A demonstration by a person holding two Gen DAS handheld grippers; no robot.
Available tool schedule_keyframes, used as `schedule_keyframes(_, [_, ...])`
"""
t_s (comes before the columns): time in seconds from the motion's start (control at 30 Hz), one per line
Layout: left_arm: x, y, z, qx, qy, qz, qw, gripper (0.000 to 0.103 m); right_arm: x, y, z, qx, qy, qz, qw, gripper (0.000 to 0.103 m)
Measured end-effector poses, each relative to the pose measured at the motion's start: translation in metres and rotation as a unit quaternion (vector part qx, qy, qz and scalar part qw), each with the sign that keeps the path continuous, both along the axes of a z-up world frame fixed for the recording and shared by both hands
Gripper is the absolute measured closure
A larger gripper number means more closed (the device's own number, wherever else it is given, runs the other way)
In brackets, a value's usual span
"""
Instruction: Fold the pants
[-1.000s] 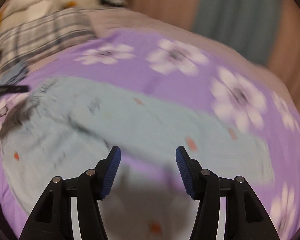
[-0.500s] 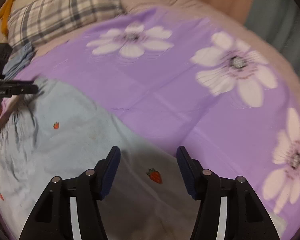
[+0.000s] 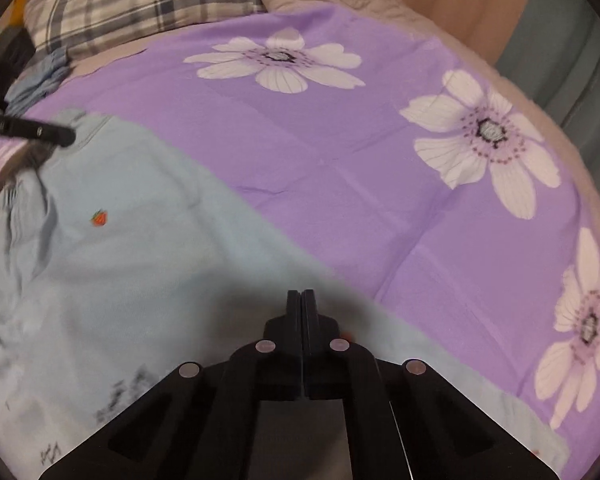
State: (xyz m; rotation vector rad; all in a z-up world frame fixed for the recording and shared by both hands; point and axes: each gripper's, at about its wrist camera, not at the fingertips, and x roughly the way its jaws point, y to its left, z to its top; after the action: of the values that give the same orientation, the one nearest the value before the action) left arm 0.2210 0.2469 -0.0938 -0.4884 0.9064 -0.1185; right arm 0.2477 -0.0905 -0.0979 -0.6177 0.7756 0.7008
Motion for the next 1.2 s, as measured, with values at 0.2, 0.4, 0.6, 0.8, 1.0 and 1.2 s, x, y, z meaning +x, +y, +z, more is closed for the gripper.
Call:
schedule_keyframes(0.2, [-0.037, -0.025, 0.049, 0.016, -0.066, -0.030, 0.9973, 0.081, -0.028, -0.024, 0.037, 0.031, -0.028, -0.016, 0.999, 0.102])
schedule_keyframes(0.4, [-0.078, -0.058, 0.075, 0.065, -0.119, -0.083, 0.9873, 0.081, -0.037, -0.021, 0.051, 0.027, -0.023, -0.013, 0.999, 0.041])
schedule_keyframes(0.6, [-0.106, -0.062, 0.080, 0.078, -0.140, -0.105, 0.9814, 0.081, -0.038, 0.004, 0.046, -0.048, -0.114, 0.034, 0.992, 0.032])
schedule_keyframes(0.8, [-0.101, -0.048, 0.072, 0.066, -0.129, -0.080, 0.9863, 0.081, -0.018, 0.010, 0.033, -0.076, -0.102, 0.023, 0.992, 0.099])
schedule_keyframes(1.0, [-0.122, -0.048, 0.078, 0.054, -0.139, -0.079, 0.9857, 0.081, -0.071, -0.026, 0.069, -0.005, -0.133, -0.007, 0.991, 0.100])
schedule_keyframes(1.2, [-0.176, -0.064, 0.064, 0.109, -0.132, -0.099, 0.9802, 0.075, -0.153, -0.055, 0.077, -0.007, -0.158, -0.005, 0.987, 0.100])
